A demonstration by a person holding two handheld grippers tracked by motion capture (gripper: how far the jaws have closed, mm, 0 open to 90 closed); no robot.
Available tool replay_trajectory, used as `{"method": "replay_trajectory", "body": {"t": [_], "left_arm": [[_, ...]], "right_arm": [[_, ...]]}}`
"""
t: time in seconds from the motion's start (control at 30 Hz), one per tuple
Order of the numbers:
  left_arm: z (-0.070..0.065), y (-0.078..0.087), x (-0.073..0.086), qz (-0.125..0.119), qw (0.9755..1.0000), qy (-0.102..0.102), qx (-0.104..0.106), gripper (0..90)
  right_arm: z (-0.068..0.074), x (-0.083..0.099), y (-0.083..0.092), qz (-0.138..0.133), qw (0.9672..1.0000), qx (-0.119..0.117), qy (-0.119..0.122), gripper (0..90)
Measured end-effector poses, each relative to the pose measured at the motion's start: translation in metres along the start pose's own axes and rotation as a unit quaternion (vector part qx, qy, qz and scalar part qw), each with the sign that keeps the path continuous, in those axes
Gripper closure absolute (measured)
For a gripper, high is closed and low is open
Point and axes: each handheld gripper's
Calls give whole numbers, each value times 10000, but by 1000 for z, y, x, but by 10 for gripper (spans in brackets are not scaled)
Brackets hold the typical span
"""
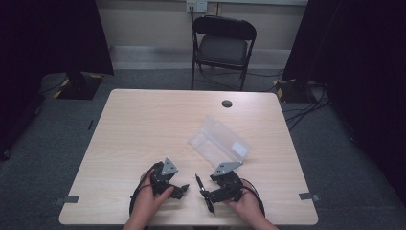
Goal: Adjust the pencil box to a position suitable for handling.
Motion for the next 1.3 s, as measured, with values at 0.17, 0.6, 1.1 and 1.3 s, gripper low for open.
{"method": "replay_trajectory", "body": {"t": [0.17,0.6,1.1,1.3], "left_arm": [[0,0,0,6,10000,-12,0,43],[0,0,0,-3,10000,6,-1,43],[0,0,0,-5,10000,8,1,43],[0,0,0,0,10000,4,-1,43]], "right_arm": [[0,2,-4,89,9999,34,94,273],[-2,4,3,320,9980,364,397,466],[-20,10,22,211,9993,296,-16,786],[-20,10,23,225,9991,349,-51,788]]}}
Point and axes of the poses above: each handheld gripper's, and its own axes: y roughly backward along the jaws, x roughly out of its underside, z roughly to its left, and after that the axes turned 14 degrees about -x, right-handed
